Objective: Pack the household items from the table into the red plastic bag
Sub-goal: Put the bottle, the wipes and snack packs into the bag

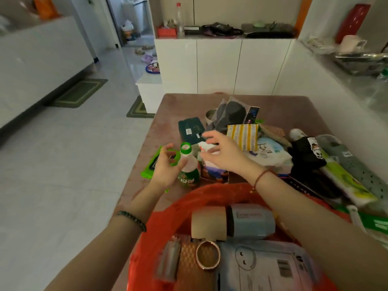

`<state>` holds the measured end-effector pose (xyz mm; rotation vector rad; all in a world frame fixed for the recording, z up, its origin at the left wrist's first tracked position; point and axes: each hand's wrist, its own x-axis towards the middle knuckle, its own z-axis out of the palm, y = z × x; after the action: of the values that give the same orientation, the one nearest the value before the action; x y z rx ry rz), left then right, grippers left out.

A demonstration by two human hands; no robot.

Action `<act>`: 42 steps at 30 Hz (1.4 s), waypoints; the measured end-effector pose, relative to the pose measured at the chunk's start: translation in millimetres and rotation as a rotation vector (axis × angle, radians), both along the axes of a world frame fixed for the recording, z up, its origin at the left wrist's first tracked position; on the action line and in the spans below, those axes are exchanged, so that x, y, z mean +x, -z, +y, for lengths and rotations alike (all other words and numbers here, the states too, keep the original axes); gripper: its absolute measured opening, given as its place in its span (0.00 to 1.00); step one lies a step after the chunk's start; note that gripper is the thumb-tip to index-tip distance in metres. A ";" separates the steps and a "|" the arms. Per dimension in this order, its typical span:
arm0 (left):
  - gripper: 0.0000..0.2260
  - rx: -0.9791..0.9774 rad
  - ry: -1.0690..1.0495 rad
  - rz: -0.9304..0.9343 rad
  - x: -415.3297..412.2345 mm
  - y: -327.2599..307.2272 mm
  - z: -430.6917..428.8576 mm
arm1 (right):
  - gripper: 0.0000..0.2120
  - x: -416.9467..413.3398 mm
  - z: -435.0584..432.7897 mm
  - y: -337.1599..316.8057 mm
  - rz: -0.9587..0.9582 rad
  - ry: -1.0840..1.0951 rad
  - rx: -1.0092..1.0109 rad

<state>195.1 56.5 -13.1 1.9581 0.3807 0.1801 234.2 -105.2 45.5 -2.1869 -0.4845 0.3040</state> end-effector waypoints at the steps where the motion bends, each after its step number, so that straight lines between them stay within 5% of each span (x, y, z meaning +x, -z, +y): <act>1: 0.27 -0.004 0.018 0.029 5.2 3.4 3.2 | 0.29 6.4 19.2 7.4 0.005 -0.010 -0.002; 4: 0.25 -0.007 0.150 0.102 14.7 13.9 7.6 | 0.28 20.6 57.5 32.4 -0.021 -0.049 -0.118; 7: 0.21 0.027 0.199 0.078 13.6 16.0 9.4 | 0.16 24.3 69.6 46.8 -0.115 -0.053 -0.191; 12: 0.32 -0.007 0.360 0.197 -25.6 -3.1 14.2 | 0.13 9.8 50.7 33.9 -0.258 0.018 -0.178; 15: 0.43 0.397 0.544 0.350 -61.7 -4.0 20.2 | 0.14 -12.9 31.3 -2.1 -0.369 0.140 0.012; 18: 0.37 0.635 0.566 0.461 -79.7 7.6 30.2 | 0.11 -43.1 4.5 -46.5 -0.415 0.165 0.279; 21: 0.22 0.505 0.466 0.413 -78.9 8.1 41.6 | 0.10 -69.6 -19.4 -70.1 -0.231 0.022 0.428; 23: 0.23 0.323 0.405 0.311 -76.1 5.6 48.3 | 0.10 -85.1 -20.7 -65.2 -0.066 -0.069 0.392; 25: 0.21 0.267 0.367 0.286 -75.7 3.6 51.1 | 0.09 -101.2 -12.6 -48.1 -0.071 -0.132 0.277; 28: 0.01 0.197 0.325 0.308 -77.8 1.1 52.3 | 0.12 -118.3 3.8 -10.6 -0.114 -0.094 0.216; 32: 0.07 0.092 0.296 0.246 -80.0 -3.4 54.1 | 0.11 -125.1 18.8 22.3 -0.237 0.050 0.219; 39: 0.02 0.066 0.270 0.210 -86.6 -1.9 51.8 | 0.14 -132.8 32.7 48.3 -0.288 -0.134 -0.031; 42: 0.08 0.088 0.257 0.200 -87.9 1.4 52.4 | 0.12 -131.0 32.9 48.3 -0.226 -0.131 -0.116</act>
<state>107.2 108.9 -14.5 2.0975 0.2495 -0.1684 103.2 -72.4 -2.7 -2.3193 -0.7541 0.1585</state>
